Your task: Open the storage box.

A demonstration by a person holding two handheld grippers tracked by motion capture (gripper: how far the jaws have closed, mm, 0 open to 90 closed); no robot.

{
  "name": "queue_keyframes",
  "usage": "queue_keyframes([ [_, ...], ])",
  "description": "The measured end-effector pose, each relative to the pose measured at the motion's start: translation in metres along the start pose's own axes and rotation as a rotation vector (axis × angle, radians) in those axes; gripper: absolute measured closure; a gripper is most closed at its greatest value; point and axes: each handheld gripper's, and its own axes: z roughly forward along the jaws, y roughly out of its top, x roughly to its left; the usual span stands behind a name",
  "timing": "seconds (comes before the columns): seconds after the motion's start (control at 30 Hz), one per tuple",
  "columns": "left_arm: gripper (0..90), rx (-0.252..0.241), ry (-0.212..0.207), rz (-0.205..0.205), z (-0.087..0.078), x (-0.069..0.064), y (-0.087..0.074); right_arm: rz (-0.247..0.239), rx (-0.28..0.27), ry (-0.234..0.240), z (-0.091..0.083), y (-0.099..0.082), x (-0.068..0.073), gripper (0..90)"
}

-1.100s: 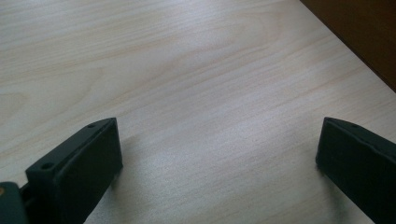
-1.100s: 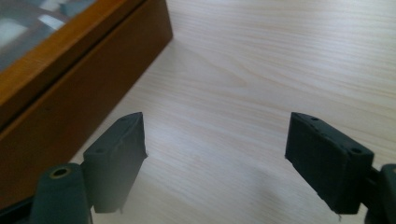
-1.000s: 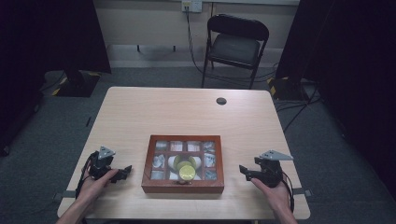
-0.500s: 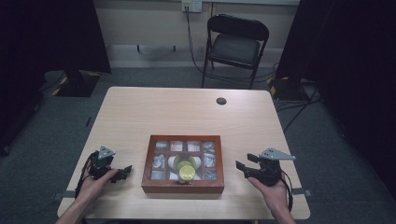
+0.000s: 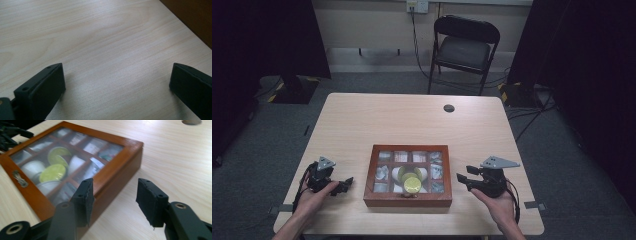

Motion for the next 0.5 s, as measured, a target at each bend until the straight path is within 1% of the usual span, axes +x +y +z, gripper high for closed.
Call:
queue_keyframes([
  [0.03,0.0,0.000,0.000,0.000,0.000,0.000,0.000,-0.011,0.002,0.005,0.001,0.002,0.002,47.8],
  [0.1,0.0,0.000,0.000,0.000,0.000,0.000,0.000,-0.008,-0.001,0.014,0.002,0.005,0.004,47.9],
  [0.13,0.0,0.000,0.000,0.000,0.000,0.000,0.000,0.003,0.000,0.027,0.003,0.007,0.005,48.2],
  [0.17,0.0,0.000,0.000,0.001,0.000,0.000,0.000,0.003,0.007,0.038,0.005,0.010,0.006,49.0],
  [0.23,0.0,0.000,0.001,0.001,0.000,0.000,0.000,-0.004,0.015,0.075,0.011,0.015,0.011,52.7],
  [0.3,0.0,0.000,0.000,0.000,0.000,0.000,0.000,-0.010,0.021,0.104,0.015,0.017,0.015,53.5],
  [0.37,0.0,0.000,0.001,0.001,0.000,0.000,0.000,-0.019,0.021,0.134,0.018,0.020,0.018,54.9],
  [0.5,0.0,0.000,0.001,0.001,0.000,0.000,0.000,-0.030,0.005,0.176,0.023,0.027,0.025,57.0],
])
